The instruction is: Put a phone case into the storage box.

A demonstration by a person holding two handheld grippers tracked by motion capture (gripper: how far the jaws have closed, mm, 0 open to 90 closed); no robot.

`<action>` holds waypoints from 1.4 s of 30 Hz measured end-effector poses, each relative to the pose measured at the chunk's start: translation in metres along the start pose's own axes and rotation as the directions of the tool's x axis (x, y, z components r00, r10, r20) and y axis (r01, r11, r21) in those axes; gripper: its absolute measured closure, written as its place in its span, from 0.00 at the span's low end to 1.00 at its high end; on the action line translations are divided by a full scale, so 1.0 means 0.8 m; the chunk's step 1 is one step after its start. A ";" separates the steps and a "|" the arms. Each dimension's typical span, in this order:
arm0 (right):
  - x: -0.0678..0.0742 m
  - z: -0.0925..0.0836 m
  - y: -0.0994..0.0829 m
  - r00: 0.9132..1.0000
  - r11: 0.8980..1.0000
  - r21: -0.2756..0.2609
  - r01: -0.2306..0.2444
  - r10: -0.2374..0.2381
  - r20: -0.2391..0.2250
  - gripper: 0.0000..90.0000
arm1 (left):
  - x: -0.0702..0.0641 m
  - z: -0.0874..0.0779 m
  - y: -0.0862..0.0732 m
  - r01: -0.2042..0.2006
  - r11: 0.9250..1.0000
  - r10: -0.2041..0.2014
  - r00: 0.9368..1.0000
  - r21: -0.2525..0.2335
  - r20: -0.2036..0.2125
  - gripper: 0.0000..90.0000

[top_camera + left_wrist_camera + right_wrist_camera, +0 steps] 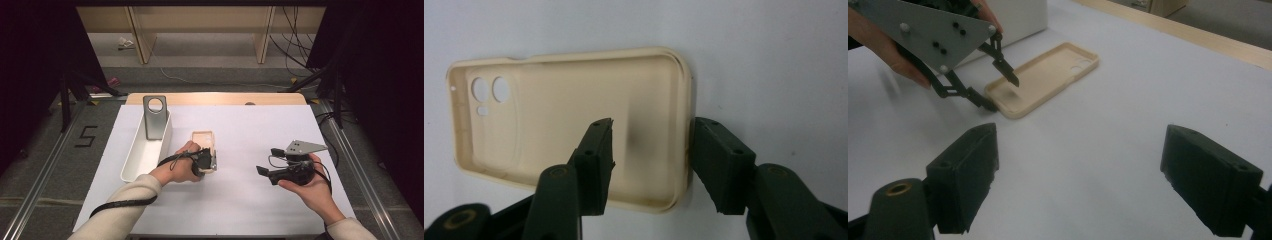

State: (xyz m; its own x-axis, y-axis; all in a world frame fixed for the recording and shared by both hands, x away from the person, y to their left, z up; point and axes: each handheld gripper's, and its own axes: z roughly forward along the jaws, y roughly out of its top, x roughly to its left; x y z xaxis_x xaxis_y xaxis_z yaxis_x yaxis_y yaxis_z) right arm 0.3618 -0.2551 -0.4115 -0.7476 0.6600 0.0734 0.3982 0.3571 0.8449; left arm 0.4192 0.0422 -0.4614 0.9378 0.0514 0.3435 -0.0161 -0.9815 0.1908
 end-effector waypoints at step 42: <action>0.000 0.001 -0.001 1.000 1.000 0.002 0.001 -0.001 -0.010 0.18 | 0.003 0.000 0.007 -0.060 0.998 0.057 0.992 0.020 0.116 0.87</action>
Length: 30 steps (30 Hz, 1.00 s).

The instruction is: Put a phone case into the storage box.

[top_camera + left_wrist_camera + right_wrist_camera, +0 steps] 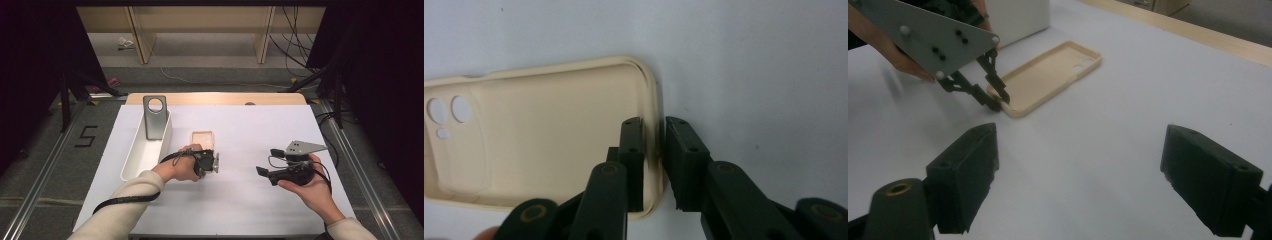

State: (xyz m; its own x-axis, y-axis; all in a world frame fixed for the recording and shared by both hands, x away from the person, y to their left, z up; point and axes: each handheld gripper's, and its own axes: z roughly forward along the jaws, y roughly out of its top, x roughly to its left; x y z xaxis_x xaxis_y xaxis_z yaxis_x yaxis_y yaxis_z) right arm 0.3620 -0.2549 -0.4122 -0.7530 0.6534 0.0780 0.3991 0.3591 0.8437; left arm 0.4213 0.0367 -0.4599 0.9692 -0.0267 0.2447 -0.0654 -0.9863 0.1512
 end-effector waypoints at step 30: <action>-0.002 0.001 -0.001 1.000 1.000 0.005 -0.007 0.007 0.011 0.18 | -0.021 -0.012 0.004 0.010 0.999 -0.013 0.998 -0.043 -0.063 0.97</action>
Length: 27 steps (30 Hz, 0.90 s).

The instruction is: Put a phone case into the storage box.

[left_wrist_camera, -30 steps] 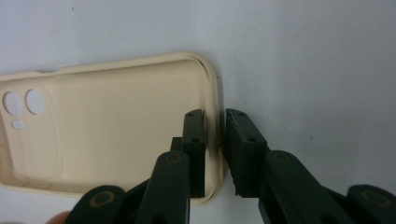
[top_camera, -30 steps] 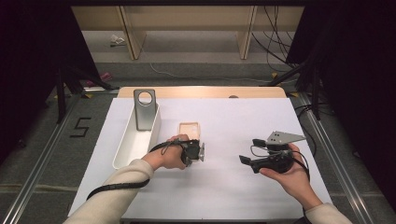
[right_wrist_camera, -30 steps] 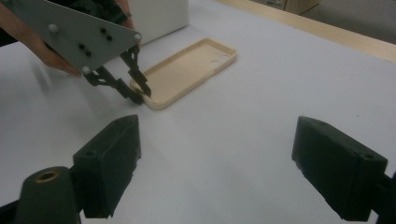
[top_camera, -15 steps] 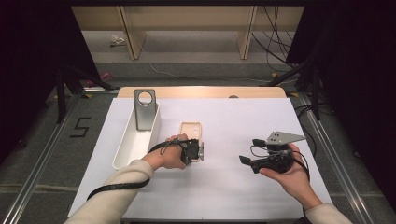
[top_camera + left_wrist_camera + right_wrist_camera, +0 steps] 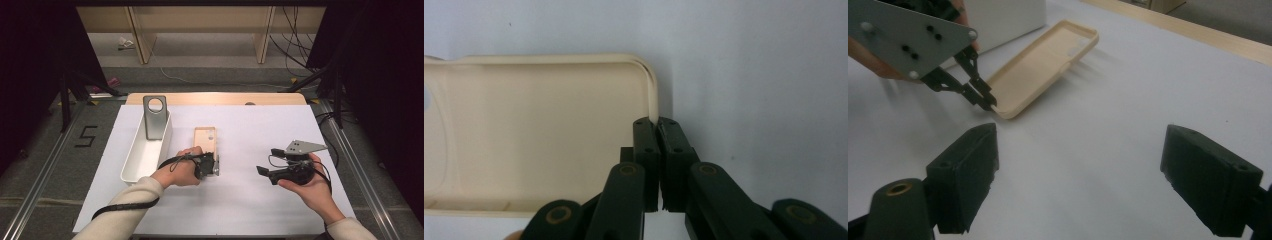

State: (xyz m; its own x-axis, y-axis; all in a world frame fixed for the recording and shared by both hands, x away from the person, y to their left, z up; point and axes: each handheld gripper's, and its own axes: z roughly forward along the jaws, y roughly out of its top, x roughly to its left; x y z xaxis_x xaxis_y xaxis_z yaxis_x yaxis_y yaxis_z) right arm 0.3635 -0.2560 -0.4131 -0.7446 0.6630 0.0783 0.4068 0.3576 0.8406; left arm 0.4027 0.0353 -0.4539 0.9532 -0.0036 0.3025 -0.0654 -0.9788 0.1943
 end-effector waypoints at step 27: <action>0.016 0.039 0.020 1.000 1.000 0.000 -0.031 0.031 0.002 0.20 | -0.066 -0.033 -0.006 0.028 0.987 -0.043 0.994 -0.157 -0.097 0.97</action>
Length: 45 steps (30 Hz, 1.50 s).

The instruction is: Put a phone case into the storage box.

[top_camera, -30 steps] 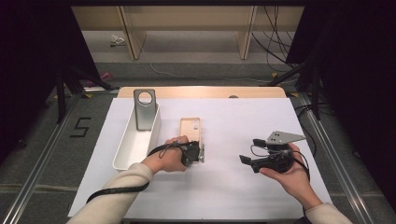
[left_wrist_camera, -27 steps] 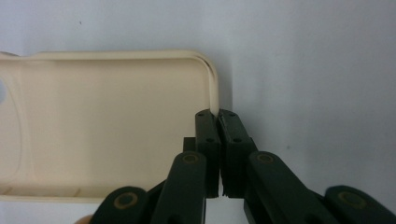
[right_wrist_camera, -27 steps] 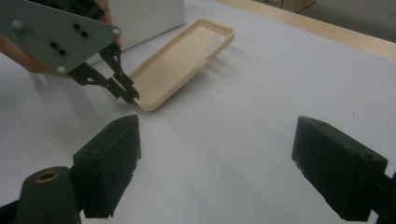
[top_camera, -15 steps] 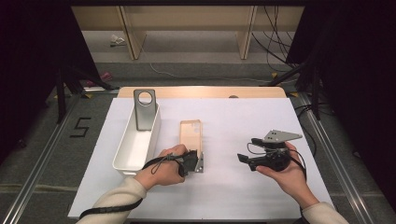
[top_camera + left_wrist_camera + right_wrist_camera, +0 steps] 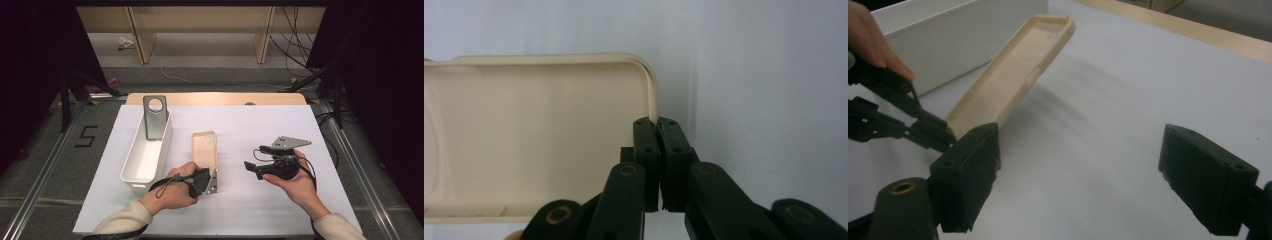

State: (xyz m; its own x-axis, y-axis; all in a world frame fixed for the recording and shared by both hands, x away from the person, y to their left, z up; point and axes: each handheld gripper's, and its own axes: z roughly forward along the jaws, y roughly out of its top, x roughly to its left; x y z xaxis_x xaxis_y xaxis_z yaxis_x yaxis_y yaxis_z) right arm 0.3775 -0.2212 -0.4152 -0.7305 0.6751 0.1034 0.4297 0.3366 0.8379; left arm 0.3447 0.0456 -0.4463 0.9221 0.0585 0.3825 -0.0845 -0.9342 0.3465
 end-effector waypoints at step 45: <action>0.002 0.093 0.054 0.985 0.992 0.032 -0.121 0.124 -0.116 0.72 | -0.033 -0.020 0.035 -0.108 0.991 0.109 0.994 -0.074 0.006 0.97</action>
State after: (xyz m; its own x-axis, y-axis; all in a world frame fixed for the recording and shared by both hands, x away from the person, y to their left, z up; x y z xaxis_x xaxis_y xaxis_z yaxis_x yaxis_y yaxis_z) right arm 0.4345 -0.1564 -0.4189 -0.7283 0.6308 0.2679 0.5318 0.2736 0.8015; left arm 0.3122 0.0232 -0.4328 0.9096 -0.0456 0.4131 -0.2113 -0.9066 0.3652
